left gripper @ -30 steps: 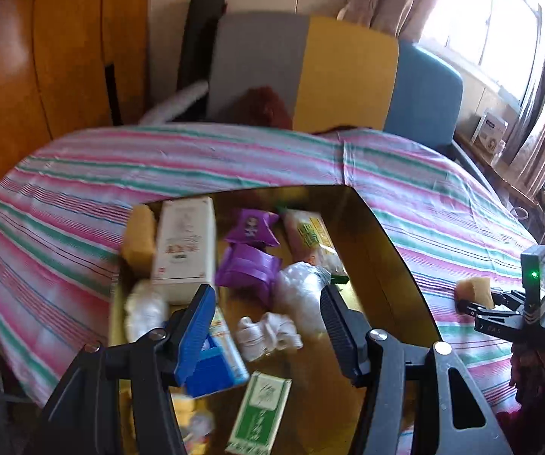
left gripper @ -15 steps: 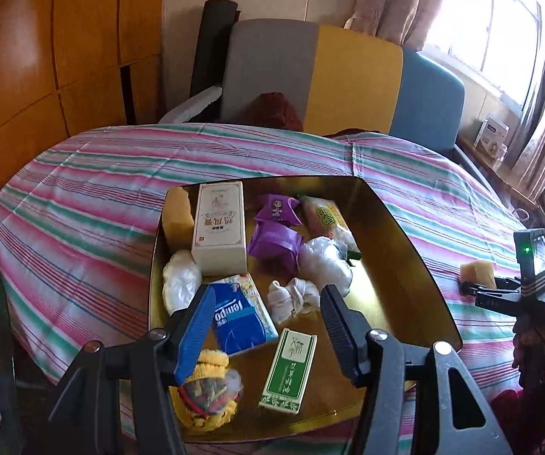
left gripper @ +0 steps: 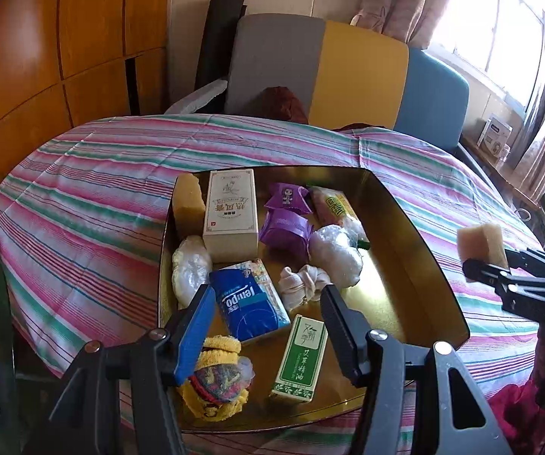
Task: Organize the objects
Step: 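Carry the yellow sponge into the tray and release it with the right gripper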
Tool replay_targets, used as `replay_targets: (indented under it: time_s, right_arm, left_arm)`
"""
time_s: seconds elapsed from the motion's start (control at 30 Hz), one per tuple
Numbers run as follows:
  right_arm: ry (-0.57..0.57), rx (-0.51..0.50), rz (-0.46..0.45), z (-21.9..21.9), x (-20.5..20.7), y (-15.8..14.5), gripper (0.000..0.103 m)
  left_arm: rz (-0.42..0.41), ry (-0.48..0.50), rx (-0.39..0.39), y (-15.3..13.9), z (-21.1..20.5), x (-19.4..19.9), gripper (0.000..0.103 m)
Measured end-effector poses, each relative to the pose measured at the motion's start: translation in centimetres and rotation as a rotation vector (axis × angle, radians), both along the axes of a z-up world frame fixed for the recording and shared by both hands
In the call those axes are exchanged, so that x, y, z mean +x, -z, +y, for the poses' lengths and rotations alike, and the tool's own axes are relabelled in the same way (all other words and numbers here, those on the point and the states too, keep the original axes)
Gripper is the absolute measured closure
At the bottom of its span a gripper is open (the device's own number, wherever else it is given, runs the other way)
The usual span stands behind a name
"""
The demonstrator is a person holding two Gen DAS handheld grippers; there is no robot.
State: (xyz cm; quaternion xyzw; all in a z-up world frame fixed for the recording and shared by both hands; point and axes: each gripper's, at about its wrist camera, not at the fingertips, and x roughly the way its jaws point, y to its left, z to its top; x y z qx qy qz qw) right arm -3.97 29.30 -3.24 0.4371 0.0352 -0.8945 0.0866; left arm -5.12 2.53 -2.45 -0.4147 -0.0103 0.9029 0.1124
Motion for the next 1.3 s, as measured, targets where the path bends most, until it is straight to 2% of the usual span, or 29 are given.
replay_targets:
  time_s: [0.17, 0.33, 0.5, 0.6, 0.7, 0.77, 0.83, 0.93, 1.17, 1.3]
  right_arm:
    - [-0.168, -0.025, -0.015, -5.6, 0.2, -0.5, 0.043]
    - [-0.302, 0.020, -0.124, -10.8, -0.8, 2.1, 0.041]
    - [-0.294, 0.059, -0.206, -13.2, -2.9, 5.9, 0.040]
    - [-0.285, 0.050, -0.228, -13.7, -3.4, 7.1, 0.037]
    - [-0.272, 0.024, -0.220, -13.7, -3.3, 7.2, 0.024]
    - [-0.266, 0.000, -0.212, -13.5, -3.2, 7.1, 0.023]
    - [-0.251, -0.008, -0.198, -13.3, -2.9, 6.7, 0.019]
    - [-0.230, -0.035, -0.153, -12.7, -2.1, 5.4, 0.018]
    - [-0.070, -0.089, 0.034, -10.0, 0.7, 1.8, 0.011]
    - [0.019, -0.077, 0.128, -9.1, 2.8, 0.2, 0.011]
  left_arm:
    - [-0.006, -0.022, 0.004, 0.0, -1.2, -0.1, 0.045]
    - [0.010, -0.069, -0.024, -0.2, -3.1, 0.1, 0.045]
    - [0.023, -0.097, -0.058, -0.2, -4.1, 0.6, 0.045]
    - [0.031, -0.107, -0.050, -0.1, -4.5, 0.8, 0.045]
    - [0.047, -0.119, -0.042, -0.4, -4.5, 0.9, 0.044]
    - [0.057, -0.122, -0.045, -0.7, -4.4, 0.9, 0.043]
    - [0.070, -0.136, -0.045, -1.1, -4.4, 1.1, 0.035]
    - [0.087, -0.155, -0.048, -1.8, -4.3, 1.3, 0.033]
    - [0.121, -0.208, -0.063, -3.6, -3.6, 2.2, 0.028]
    - [0.146, -0.235, -0.107, -3.8, -2.8, 3.0, 0.028]
